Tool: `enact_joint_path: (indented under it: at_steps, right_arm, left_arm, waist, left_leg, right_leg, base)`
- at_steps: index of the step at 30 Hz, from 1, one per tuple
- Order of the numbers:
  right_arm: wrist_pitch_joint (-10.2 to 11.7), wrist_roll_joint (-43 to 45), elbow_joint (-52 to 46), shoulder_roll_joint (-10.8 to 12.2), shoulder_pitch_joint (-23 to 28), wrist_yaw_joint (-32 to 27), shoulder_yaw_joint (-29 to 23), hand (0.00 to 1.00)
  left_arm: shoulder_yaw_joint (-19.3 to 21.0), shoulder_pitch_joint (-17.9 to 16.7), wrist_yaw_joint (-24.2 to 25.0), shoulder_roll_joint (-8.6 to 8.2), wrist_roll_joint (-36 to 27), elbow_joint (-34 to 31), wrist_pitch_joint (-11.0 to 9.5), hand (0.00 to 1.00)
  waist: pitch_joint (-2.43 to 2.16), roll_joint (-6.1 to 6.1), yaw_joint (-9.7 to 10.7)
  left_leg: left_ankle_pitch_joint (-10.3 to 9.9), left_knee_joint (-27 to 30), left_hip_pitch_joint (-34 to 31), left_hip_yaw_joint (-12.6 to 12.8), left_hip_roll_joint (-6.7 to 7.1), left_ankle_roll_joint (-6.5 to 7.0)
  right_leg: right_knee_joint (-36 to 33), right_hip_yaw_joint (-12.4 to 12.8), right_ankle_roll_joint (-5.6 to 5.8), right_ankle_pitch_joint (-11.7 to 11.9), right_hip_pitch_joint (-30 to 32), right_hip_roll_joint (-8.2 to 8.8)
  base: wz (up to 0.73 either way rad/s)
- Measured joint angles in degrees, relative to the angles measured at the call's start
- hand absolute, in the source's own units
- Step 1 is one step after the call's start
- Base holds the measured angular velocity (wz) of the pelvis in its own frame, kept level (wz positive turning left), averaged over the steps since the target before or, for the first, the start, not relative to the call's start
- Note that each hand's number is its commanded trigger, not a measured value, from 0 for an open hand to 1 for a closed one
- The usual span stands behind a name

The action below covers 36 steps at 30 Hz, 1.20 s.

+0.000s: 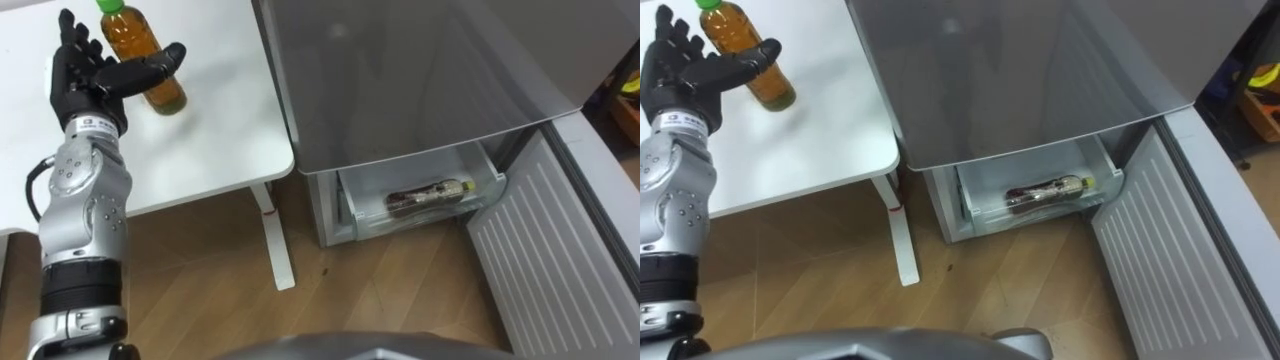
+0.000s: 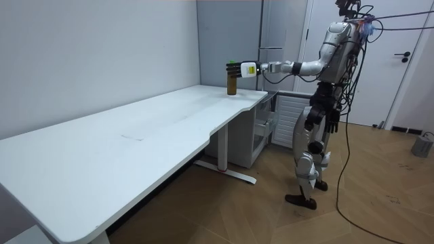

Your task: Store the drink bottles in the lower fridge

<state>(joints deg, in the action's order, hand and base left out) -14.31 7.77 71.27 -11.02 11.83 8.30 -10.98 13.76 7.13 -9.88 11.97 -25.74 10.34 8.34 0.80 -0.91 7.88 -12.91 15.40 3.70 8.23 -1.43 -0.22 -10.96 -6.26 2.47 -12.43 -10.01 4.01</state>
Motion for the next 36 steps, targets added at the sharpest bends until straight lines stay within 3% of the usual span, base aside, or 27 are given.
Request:
enact_joint_path:
  at_steps: [14,20,27,36]
  right_arm:
    - [-0.1,1.4,0.1,0.0,0.0,0.2,0.0,0.00]
    - [-0.1,2.0,0.1,0.0,0.0,0.7,0.0,0.00]
    - [-0.1,2.0,0.0,-0.1,-0.1,1.6,0.0,0.00]
    - [-0.1,2.0,0.3,-0.2,-0.4,2.6,-1.6,0.00]
  left_arm:
    - [0.0,3.5,0.3,1.47,-1.7,6.7,0.0,0.00]
    - [0.1,4.5,0.5,2.83,-1.6,9.3,0.1,0.00]
    - [0.2,6.6,0.7,2.87,-1.5,13.9,0.2,0.00]
    - [0.9,7.3,1.7,3.08,-1.0,15.1,0.5,0.00]
  waist:
    - [-0.25,-0.38,0.0]
    - [-0.28,-0.41,0.0]
    - [-0.36,-0.65,-0.2]
    - [-0.42,-1.14,-0.1]
  left_leg:
    - [0.0,0.2,0.1,0.1,0.00,0.02]
    - [0.0,0.2,0.0,0.3,-0.01,0.02]
    - [0.0,0.2,0.0,0.5,-0.06,0.03]
    - [0.0,0.3,-0.1,0.6,-0.12,0.04]
  right_leg:
    - [-0.1,0.6,0.00,0.0,0.0,-0.04]
    - [-0.1,1.1,0.00,0.0,0.0,-0.08]
    - [-0.4,1.4,0.00,0.0,0.3,-0.12]
    - [-0.8,1.4,0.00,0.0,0.8,-0.15]
  base:
    - [0.00]
    - [-0.01]
    - [-0.01]
    - [-0.01]
